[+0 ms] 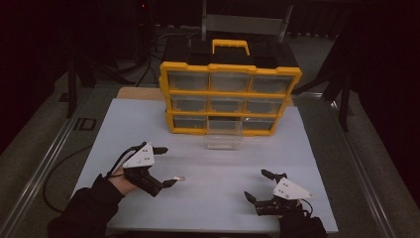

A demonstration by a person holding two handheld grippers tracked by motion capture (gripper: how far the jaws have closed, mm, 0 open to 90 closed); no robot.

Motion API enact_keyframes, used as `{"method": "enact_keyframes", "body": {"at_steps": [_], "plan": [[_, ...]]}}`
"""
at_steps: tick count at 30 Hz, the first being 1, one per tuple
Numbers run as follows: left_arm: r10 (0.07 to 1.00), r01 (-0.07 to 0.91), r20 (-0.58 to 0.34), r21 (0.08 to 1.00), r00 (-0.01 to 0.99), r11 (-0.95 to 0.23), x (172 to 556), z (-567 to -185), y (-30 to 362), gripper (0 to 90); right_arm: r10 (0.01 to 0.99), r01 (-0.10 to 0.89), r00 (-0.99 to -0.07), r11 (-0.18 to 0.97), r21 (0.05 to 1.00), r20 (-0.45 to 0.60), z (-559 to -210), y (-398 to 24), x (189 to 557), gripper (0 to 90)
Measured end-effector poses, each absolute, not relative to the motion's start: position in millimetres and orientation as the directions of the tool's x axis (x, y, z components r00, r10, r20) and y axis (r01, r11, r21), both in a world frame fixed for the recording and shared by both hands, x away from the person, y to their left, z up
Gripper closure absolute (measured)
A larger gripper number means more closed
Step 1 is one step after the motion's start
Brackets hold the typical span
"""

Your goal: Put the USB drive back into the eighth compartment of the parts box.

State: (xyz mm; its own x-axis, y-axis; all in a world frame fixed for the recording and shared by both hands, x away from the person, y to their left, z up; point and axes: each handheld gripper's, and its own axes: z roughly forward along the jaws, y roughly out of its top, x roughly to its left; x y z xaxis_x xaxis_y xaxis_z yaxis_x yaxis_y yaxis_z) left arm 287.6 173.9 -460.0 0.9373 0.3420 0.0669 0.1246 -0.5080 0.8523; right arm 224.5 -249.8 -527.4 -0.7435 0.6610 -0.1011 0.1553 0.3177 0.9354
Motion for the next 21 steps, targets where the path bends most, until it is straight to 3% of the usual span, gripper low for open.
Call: {"method": "enact_keyframes", "body": {"at_steps": [21], "plan": [[0.324,0.202,0.0,0.781,0.946,-0.591,308,-517,156,0.6,0.653,0.159,-0.751,0.323,0.933,-0.098,-528,-249,225,8.2]]}}
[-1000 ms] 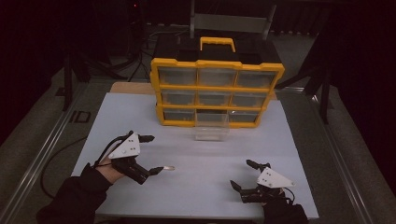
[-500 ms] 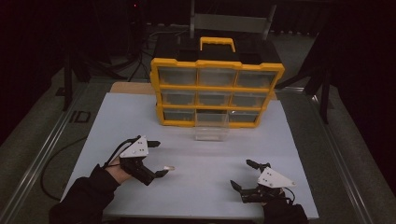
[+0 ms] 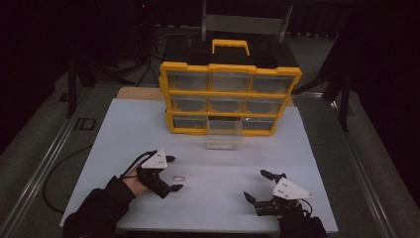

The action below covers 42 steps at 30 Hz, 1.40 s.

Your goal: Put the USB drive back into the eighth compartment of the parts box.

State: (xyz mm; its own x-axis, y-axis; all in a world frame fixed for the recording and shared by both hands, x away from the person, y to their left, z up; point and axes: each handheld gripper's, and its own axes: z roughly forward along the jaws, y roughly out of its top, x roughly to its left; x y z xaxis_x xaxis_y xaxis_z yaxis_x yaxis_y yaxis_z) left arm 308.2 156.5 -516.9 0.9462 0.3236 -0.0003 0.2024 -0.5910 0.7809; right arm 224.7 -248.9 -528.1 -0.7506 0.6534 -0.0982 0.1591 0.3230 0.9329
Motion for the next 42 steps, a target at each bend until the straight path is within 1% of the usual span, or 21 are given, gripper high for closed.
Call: {"method": "enact_keyframes", "body": {"at_steps": [3,4,5,6,8,9,11,14,15,19,21,25,29,32,33,34,35,36,37,39,42], "plan": [[0.318,0.209,-0.001,0.757,0.948,-0.619,310,-523,154,0.6,0.653,0.163,-0.751,0.326,0.931,-0.097,-529,-248,225,8.2],[0.318,0.212,-0.001,0.749,0.948,-0.628,311,-524,154,1.9,0.653,0.165,-0.751,0.325,0.931,-0.095,-529,-248,225,8.2],[0.323,0.207,0.014,0.742,0.946,-0.638,311,-525,153,4.5,0.652,0.16,-0.752,0.326,0.932,-0.099,-528,-248,225,8.2],[0.319,0.211,0.005,0.741,0.948,-0.638,312,-526,153,6.5,0.651,0.158,-0.752,0.325,0.932,-0.1,-528,-248,224,8.2],[0.326,0.221,0.003,0.728,0.945,-0.649,314,-528,153,8.1,0.65,0.157,-0.753,0.329,0.931,-0.102,-528,-249,224,8.2],[0.324,0.23,-0.008,0.721,0.946,-0.654,315,-528,153,10.8,0.651,0.159,-0.753,0.326,0.932,-0.1,-528,-249,225,8.2],[0.322,0.226,0.003,0.708,0.947,-0.669,316,-529,154,16.0,0.651,0.158,-0.753,0.324,0.933,-0.099,-528,-249,224,8.2],[0.345,0.252,-0.008,0.699,0.939,-0.669,319,-530,154,20.5,0.649,0.16,-0.755,0.329,0.931,-0.1,-528,-248,224,8.2],[0.349,0.253,-0.004,0.696,0.937,-0.672,319,-531,154,20.7,0.649,0.16,-0.755,0.328,0.931,-0.098,-528,-248,224,8.2],[0.338,0.25,-0.004,0.683,0.941,-0.687,320,-533,153,25.8,0.647,0.156,-0.755,0.331,0.931,-0.104,-528,-248,224,8.2],[0.326,0.239,0.002,0.675,0.945,-0.698,321,-533,152,31.7,0.648,0.157,-0.755,0.326,0.932,-0.1,-528,-248,224,8.2],[0.308,0.229,-0.005,0.679,0.951,-0.698,320,-534,151,46.7,0.65,0.16,-0.754,0.323,0.933,-0.096,-528,-249,224,8.2],[0.281,0.202,0.016,0.656,0.959,-0.727,319,-534,150,56.5,0.648,0.156,-0.755,0.326,0.932,-0.101,-528,-249,224,8.2],[0.275,0.205,0.004,0.657,0.961,-0.725,318,-534,149,64.9,0.65,0.158,-0.754,0.323,0.933,-0.097,-528,-249,224,8.2],[0.275,0.205,0.004,0.657,0.961,-0.725,318,-534,149,66.9,0.65,0.158,-0.754,0.323,0.933,-0.097,-528,-249,224,8.2],[0.274,0.211,-0.007,0.655,0.962,-0.726,319,-534,149,66.9,0.651,0.157,-0.753,0.322,0.933,-0.098,-528,-249,224,8.2],[0.272,0.209,-0.006,0.655,0.962,-0.726,319,-534,150,70.6,0.651,0.162,-0.753,0.324,0.932,-0.096,-528,-249,225,8.2],[0.272,0.212,-0.01,0.655,0.962,-0.726,320,-534,150,72.3,0.651,0.165,-0.753,0.321,0.933,-0.091,-528,-249,225,8.2],[0.276,0.217,-0.013,0.656,0.961,-0.723,320,-534,150,72.5,0.651,0.163,-0.753,0.323,0.932,-0.094,-528,-249,225,8.2],[0.272,0.214,-0.014,0.654,0.962,-0.726,320,-534,149,78.9,0.649,0.158,-0.754,0.323,0.933,-0.097,-528,-249,224,8.2],[0.278,0.22,-0.014,0.651,0.96,-0.726,320,-534,148,79.8,0.652,0.168,-0.753,0.322,0.932,-0.089,-528,-249,225,8.2]]}}
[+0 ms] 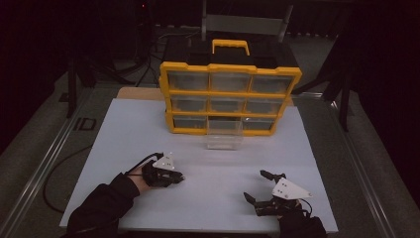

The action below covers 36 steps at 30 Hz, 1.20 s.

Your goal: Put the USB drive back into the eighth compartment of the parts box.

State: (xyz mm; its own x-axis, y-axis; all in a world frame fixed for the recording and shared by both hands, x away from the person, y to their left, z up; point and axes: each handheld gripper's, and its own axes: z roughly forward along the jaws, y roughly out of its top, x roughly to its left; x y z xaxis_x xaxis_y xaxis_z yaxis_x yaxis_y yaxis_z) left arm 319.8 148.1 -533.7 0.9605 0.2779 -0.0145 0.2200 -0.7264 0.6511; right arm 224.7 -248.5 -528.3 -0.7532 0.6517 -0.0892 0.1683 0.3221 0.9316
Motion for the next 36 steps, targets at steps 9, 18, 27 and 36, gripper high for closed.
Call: {"method": "enact_keyframes", "body": {"at_steps": [9,18,27,36], "plan": [[0.291,0.225,-0.008,0.655,0.957,-0.721,322,-521,147,80.2,0.653,0.167,-0.752,0.325,0.931,-0.093,-528,-249,225,8.2],[0.293,0.221,-0.001,0.66,0.956,-0.718,326,-503,143,80.2,0.655,0.163,-0.75,0.314,0.935,-0.09,-527,-249,224,8.2],[0.296,0.232,-0.015,0.661,0.955,-0.714,332,-496,135,80.2,0.653,0.165,-0.752,0.315,0.935,-0.088,-527,-250,225,8.2],[0.28,0.218,-0.013,0.664,0.96,-0.715,336,-484,127,80.2,0.654,0.165,-0.751,0.316,0.934,-0.088,-528,-249,224,8.2]]}}
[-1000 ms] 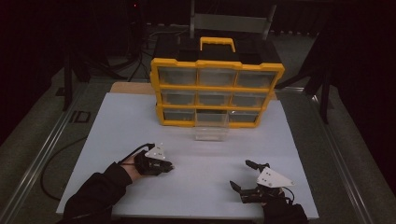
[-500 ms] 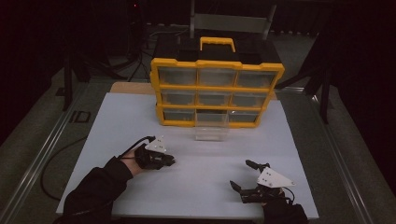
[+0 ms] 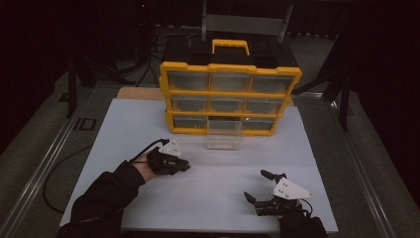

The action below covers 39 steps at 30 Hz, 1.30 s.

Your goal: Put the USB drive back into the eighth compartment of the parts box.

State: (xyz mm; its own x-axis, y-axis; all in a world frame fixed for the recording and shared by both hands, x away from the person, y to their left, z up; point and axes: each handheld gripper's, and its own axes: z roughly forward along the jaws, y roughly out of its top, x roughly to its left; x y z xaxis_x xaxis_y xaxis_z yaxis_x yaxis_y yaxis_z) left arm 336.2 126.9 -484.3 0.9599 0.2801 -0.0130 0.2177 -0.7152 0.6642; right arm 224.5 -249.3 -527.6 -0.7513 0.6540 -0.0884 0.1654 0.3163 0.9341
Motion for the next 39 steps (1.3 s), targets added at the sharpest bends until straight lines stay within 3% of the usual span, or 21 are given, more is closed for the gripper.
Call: {"method": "enact_keyframes", "body": {"at_steps": [39], "plan": [[0.269,0.206,-0.017,0.69,0.963,-0.694,365,-428,94,80.1,0.655,0.167,-0.751,0.31,0.936,-0.083,-527,-250,224,8.2]]}}
